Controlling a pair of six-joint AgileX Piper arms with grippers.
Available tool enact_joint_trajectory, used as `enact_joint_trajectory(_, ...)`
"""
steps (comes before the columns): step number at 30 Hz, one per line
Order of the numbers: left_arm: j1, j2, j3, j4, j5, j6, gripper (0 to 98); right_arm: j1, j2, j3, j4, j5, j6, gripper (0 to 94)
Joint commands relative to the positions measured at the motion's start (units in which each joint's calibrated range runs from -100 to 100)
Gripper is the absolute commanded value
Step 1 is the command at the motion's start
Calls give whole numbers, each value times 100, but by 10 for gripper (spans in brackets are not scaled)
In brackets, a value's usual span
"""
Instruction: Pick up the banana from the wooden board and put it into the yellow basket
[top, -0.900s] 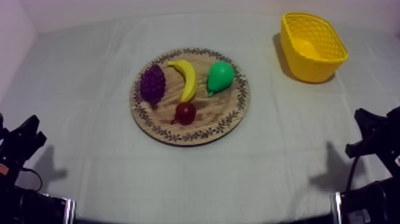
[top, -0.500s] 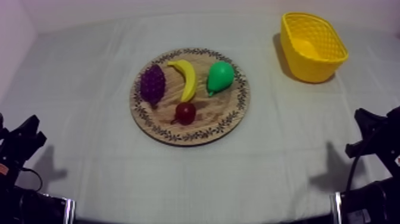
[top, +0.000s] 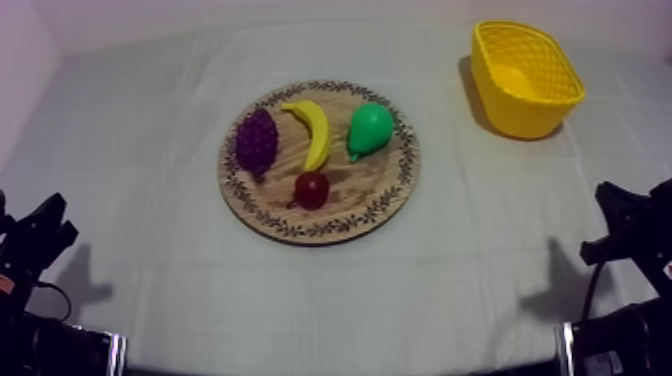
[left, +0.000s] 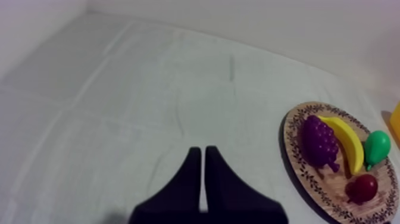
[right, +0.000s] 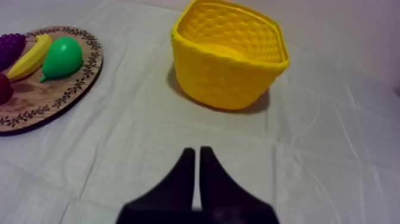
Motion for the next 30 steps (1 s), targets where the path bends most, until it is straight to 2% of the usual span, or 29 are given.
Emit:
enact_joint_trajectory(1, -1, 0, -4, 0, 0, 1, 0, 1, -2, -1, -3, -4, 0, 6)
enact_joint_trajectory(20, -1, 0, -4, 0, 0, 1, 0, 1, -2, -1, -3, -4, 10, 6)
enact_joint_trajectory(30, -1, 0, -4, 0, 0, 1, 0, 4, -2, -1, -3, -4, 246, 6)
